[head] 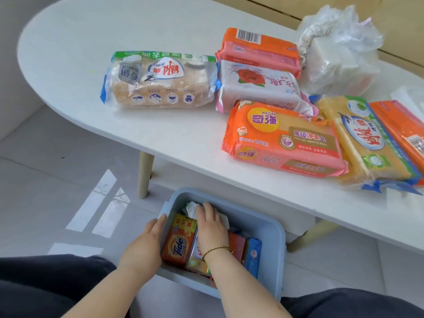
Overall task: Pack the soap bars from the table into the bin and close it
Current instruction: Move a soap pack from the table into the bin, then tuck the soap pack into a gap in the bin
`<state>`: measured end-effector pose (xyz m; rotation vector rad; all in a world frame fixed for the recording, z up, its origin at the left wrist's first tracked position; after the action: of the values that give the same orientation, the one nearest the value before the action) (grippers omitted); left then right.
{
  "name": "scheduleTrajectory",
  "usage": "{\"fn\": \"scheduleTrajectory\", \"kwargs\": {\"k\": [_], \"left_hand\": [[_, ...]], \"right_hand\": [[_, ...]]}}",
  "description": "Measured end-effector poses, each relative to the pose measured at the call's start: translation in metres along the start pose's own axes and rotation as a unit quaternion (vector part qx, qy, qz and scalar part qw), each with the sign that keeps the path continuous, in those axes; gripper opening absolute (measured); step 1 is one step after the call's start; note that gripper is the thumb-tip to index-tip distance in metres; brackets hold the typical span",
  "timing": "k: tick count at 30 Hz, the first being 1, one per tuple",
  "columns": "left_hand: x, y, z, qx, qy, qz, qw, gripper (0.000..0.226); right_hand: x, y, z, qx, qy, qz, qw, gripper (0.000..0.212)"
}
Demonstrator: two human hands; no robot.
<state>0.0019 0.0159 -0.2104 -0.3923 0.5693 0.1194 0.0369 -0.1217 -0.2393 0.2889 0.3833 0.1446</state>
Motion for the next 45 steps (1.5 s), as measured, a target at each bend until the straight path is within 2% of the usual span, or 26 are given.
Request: {"fn": "scheduleTrajectory", "kwargs": {"k": [3,8,24,27,31,37,40,45], "left_hand": [[-0.001,-0.002,0.0,0.002,0.002,-0.001,1.0,0.08],[-0.002,-0.002,0.0,0.012,0.003,0.003,1.0,0.08],[0.002,-0.003,-0.002,0.059,0.02,-0.007,0.998,0.083],[0.0,-0.003,0.0,0.06,0.023,-0.011,0.998,0.083],[0.0,-0.003,-0.001,0.059,0.024,-0.016,0.998,0.082],[0.0,-0.004,-0.001,0.073,0.02,-0.013,0.997,0.082],[-0.001,-0.008,0.002,0.082,0.018,-0.017,0.996,0.082],[-0.008,-0.015,0.008,0.081,0.026,-0.008,0.996,0.077]], "right_hand": [[-0.008,-0.003,-0.006,0.028,0.027,0.013,0.999,0.077],[-0.006,-0.002,-0.013,0.007,0.08,0.027,0.996,0.088],[0.024,-0.005,-0.033,-0.046,0.201,0.016,0.978,0.087],[0.019,-0.007,-0.027,-0.041,0.177,0.016,0.983,0.087],[0.003,-0.005,-0.035,-0.013,0.137,-0.028,0.99,0.079],[0.014,-0.013,-0.015,-0.002,0.204,-0.021,0.979,0.085],[0.004,-0.003,-0.002,0.027,0.21,-0.026,0.977,0.08],[-0.023,0.03,0.057,0.077,0.126,0.007,0.989,0.053]]}}
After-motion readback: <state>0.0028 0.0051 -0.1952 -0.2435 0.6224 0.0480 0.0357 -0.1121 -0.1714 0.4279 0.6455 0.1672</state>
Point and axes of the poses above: each hand's wrist, its own x-axis towards the middle knuckle, its own z-axis out of the back of the hand, y = z × x, the point moved 5 cm from there along x, towards the middle knuckle, and after that the axes turned 3 degrees about -y, right-handed, at the moved point
